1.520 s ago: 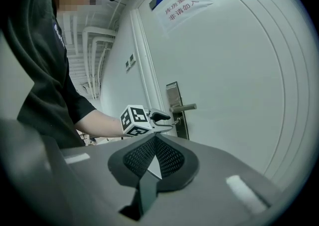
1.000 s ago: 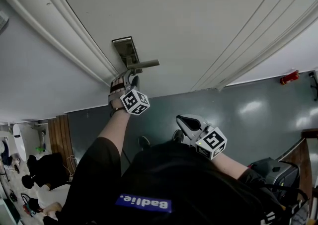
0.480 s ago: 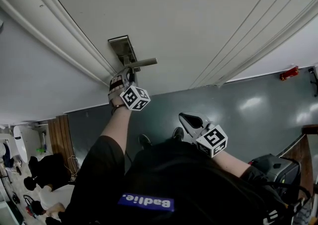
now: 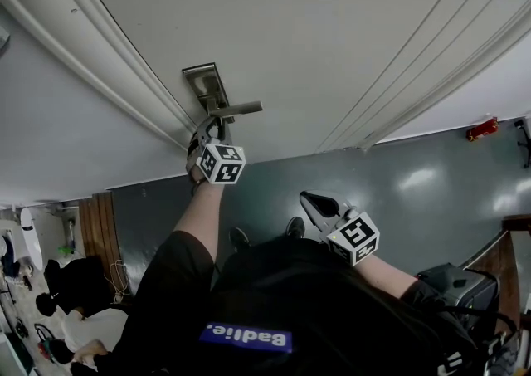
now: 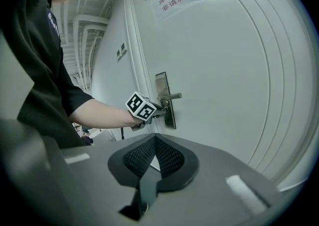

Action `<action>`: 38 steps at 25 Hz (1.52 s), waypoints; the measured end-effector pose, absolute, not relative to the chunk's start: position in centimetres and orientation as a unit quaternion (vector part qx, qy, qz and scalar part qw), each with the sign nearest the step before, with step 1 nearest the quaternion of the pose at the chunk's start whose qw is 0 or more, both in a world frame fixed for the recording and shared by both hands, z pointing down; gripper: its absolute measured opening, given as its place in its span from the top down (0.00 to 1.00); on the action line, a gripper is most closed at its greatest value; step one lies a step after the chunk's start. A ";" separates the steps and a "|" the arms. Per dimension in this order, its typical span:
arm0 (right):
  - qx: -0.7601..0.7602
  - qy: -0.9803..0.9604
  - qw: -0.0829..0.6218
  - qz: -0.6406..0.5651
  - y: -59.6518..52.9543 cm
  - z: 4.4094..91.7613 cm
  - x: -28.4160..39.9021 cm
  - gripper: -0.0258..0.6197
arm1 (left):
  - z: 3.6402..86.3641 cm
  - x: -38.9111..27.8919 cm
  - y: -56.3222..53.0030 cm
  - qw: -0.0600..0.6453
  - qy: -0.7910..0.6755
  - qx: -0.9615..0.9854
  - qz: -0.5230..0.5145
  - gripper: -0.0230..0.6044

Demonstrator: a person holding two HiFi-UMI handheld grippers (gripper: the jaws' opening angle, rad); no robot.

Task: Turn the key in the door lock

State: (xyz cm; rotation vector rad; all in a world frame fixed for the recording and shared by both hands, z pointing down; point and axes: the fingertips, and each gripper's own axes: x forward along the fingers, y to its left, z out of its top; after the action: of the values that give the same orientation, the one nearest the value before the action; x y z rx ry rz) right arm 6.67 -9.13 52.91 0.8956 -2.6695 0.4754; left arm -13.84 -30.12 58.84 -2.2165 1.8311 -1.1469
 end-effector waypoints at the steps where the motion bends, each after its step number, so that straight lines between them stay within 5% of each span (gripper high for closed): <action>1: 0.310 -0.926 0.142 0.164 -9.1 52.9 6.8 0.96 | 58.8 -13.9 -30.1 0.002 0.597 -0.722 -0.349 0.84; 14: 0.312 -0.925 0.137 0.168 -9.3 52.8 7.2 0.96 | 59.0 -14.9 -30.1 -0.266 0.627 -0.731 -0.039 0.89; 23: 0.309 -0.926 0.140 0.167 -9.4 52.7 7.0 0.96 | 59.7 -14.4 -30.3 -0.481 0.512 -0.674 0.227 0.92; 38: 0.304 -0.923 0.152 0.181 -9.2 53.3 5.4 0.96 | 59.4 -14.0 -30.4 -0.606 0.341 -0.598 0.399 0.91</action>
State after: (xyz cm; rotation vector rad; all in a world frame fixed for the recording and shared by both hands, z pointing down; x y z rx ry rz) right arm 5.44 -9.21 53.33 0.8722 -2.6475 0.5199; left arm -13.97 -30.40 59.42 -3.3378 1.9058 2.2285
